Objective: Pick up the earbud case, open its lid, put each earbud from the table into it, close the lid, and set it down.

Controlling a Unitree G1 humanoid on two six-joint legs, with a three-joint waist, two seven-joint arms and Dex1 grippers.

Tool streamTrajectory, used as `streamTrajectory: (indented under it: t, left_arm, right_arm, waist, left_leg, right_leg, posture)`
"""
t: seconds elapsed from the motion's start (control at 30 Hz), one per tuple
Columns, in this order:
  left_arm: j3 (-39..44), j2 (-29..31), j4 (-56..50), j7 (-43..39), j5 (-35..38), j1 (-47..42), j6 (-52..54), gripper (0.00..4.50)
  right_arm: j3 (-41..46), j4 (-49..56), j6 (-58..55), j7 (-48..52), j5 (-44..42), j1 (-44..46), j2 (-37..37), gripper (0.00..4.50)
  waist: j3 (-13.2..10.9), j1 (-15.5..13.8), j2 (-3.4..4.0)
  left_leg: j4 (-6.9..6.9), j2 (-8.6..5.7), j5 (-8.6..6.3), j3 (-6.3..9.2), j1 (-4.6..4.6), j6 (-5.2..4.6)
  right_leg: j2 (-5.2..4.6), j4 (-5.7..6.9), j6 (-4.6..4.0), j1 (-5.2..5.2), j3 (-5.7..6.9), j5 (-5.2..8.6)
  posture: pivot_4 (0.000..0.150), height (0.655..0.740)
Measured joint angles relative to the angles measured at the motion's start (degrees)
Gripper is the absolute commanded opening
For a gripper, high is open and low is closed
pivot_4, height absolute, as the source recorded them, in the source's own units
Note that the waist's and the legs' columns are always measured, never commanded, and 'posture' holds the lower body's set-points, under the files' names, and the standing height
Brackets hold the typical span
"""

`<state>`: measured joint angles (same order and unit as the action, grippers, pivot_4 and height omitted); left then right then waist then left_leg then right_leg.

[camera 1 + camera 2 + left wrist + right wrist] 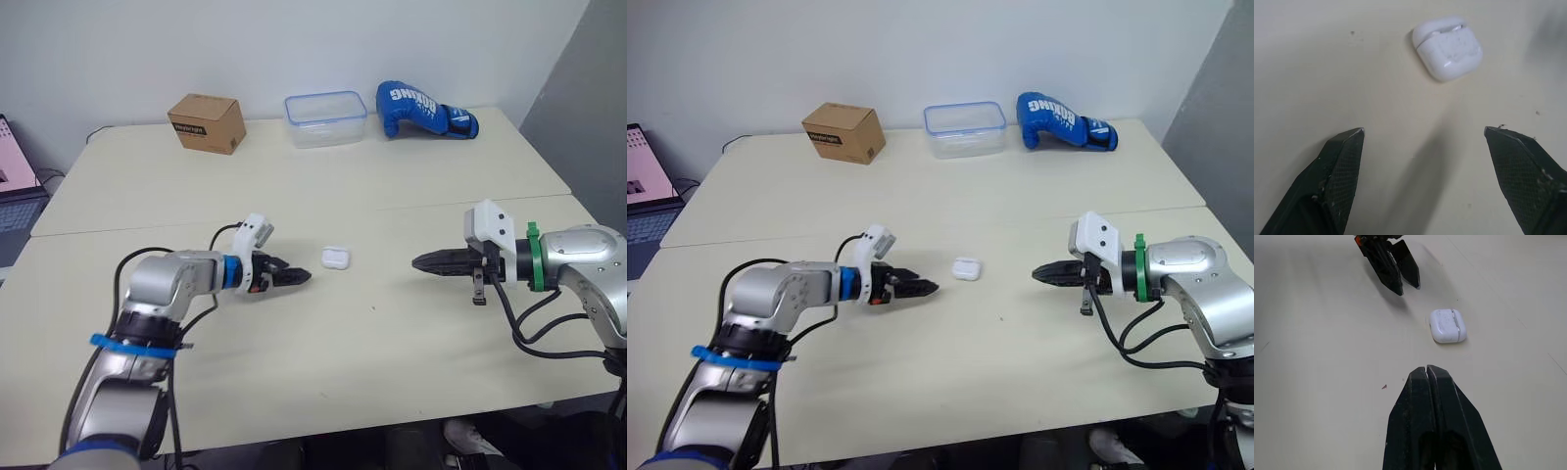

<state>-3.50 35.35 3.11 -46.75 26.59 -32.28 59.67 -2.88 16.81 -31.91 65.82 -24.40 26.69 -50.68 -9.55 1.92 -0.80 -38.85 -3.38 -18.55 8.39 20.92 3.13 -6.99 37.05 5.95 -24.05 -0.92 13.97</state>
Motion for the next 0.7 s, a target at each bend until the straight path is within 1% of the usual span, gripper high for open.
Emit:
streamTrajectory:
  t: [0.1, 0.17, 0.27, 0.47, 0.57, 0.7]
  left_arm:
    - [3.18, 1.67, -6.35, 0.09, 0.21, 6.91, -3.05, 4.11]
    - [6.41, 1.27, -10.86, 0.02, 0.46, 13.01, -8.26, 4.11]
    - [9.76, 0.26, -15.91, 0.52, 1.00, 18.51, -13.27, 4.11]
    - [15.04, -2.92, -21.86, 4.13, 1.47, 27.67, -19.98, 4.11]
    - [15.91, -4.01, -24.01, 5.64, 1.19, 32.08, -23.11, 4.11]
    - [16.25, -4.94, -25.09, 6.68, -0.25, 36.07, -28.35, 4.11]
  right_arm:
    - [1.11, 2.73, -0.90, -1.22, -1.99, -2.51, 1.20, 0.00]
    - [2.06, 4.98, -1.93, -2.62, -3.48, -4.48, 1.71, 0.00]
    - [3.36, 8.59, -3.29, -4.51, -4.87, -6.97, 1.92, 0.00]
    - [5.19, 14.44, -6.18, -8.46, -8.35, -12.00, 2.87, 0.00]
    - [5.29, 15.91, -6.04, -9.98, -8.30, -15.09, 3.54, 0.00]
    - [5.23, 15.97, -5.54, -11.81, -7.57, -16.35, 3.96, 0.00]
  waist:
    - [0.00, -0.06, 0.00]
    - [0.00, -0.32, 0.00]
    - [0.00, -0.69, 0.00]
    - [0.00, -1.45, 0.00]
    - [0.00, -1.62, 0.00]
    - [0.00, -1.68, 0.00]
  left_leg:
    - [0.03, 0.01, 0.00, 0.00, 0.04, 0.01]
    - [0.02, 0.01, 0.00, 0.03, 0.05, 0.01]
    - [-0.01, 0.01, -0.01, 0.04, 0.04, 0.00]
    - [0.01, 0.01, -0.01, -0.01, 0.02, -0.01]
    - [0.00, 0.01, -0.02, -0.04, -0.01, -0.02]
    - [0.00, 0.03, -0.02, -0.04, -0.04, -0.03]
  right_leg:
    - [-0.01, -0.04, 0.00, -0.03, 0.00, 0.00]
    - [-0.03, -0.06, -0.01, -0.02, 0.01, 0.00]
    - [-0.04, -0.04, -0.01, 0.04, 0.01, 0.00]
    - [-0.03, -0.04, -0.01, 0.04, 0.01, -0.01]
    - [-0.03, -0.03, -0.01, 0.08, 0.00, -0.01]
    - [-0.01, -0.03, -0.03, 0.12, 0.02, -0.01]
  posture:
    - [0.150, 0.7307]
    - [0.150, 0.7307]
    - [0.150, 0.7307]
    - [0.150, 0.7307]
    - [0.150, 0.7307]
    - [0.150, 0.7307]
